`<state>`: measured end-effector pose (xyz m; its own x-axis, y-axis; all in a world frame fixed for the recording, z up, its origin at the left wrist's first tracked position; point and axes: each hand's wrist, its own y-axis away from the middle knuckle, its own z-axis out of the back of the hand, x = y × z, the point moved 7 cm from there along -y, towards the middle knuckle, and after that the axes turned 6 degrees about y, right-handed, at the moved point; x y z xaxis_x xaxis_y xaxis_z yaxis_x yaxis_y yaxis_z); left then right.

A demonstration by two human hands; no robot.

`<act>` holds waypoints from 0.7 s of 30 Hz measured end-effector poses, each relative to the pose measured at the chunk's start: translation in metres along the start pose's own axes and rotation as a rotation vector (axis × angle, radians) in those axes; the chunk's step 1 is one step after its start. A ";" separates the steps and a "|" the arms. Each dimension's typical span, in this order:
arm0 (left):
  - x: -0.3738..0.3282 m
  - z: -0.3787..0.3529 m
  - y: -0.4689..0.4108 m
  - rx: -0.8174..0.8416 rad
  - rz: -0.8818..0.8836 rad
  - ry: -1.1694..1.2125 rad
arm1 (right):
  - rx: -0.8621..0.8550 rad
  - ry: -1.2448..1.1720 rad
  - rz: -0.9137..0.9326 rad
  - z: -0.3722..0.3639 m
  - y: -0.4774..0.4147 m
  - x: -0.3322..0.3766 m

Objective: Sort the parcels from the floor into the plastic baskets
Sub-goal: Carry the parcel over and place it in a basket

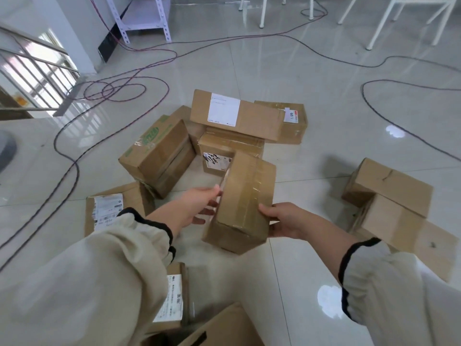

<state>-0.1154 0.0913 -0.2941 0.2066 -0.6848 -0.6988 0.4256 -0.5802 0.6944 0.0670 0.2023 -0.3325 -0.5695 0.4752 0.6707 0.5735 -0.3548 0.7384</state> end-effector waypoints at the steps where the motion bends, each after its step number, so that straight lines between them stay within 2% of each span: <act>1: -0.002 0.002 0.001 0.006 -0.027 -0.008 | -0.013 0.071 -0.017 0.003 0.002 -0.003; 4: 0.002 0.003 -0.004 -0.052 -0.096 -0.345 | -0.138 0.339 -0.069 0.015 0.008 -0.010; 6: 0.015 -0.007 -0.006 -0.037 0.008 -0.431 | -0.206 0.370 -0.107 0.023 0.009 -0.012; 8: 0.024 -0.018 -0.007 -0.004 0.073 -0.539 | -0.202 0.273 -0.141 0.027 0.010 -0.015; 11: 0.026 -0.026 -0.016 0.019 0.041 -0.654 | -0.166 0.012 -0.154 0.028 0.011 -0.018; 15: 0.030 -0.036 -0.021 0.102 0.038 -0.661 | -0.147 -0.105 -0.138 0.035 0.016 -0.022; 21: 0.027 -0.044 -0.019 0.120 -0.003 -0.628 | -0.145 -0.213 -0.145 0.040 0.024 -0.024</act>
<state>-0.0793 0.1035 -0.3340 -0.3657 -0.7897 -0.4926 0.3166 -0.6032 0.7320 0.1185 0.2147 -0.3341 -0.4943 0.6819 0.5392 0.3965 -0.3751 0.8379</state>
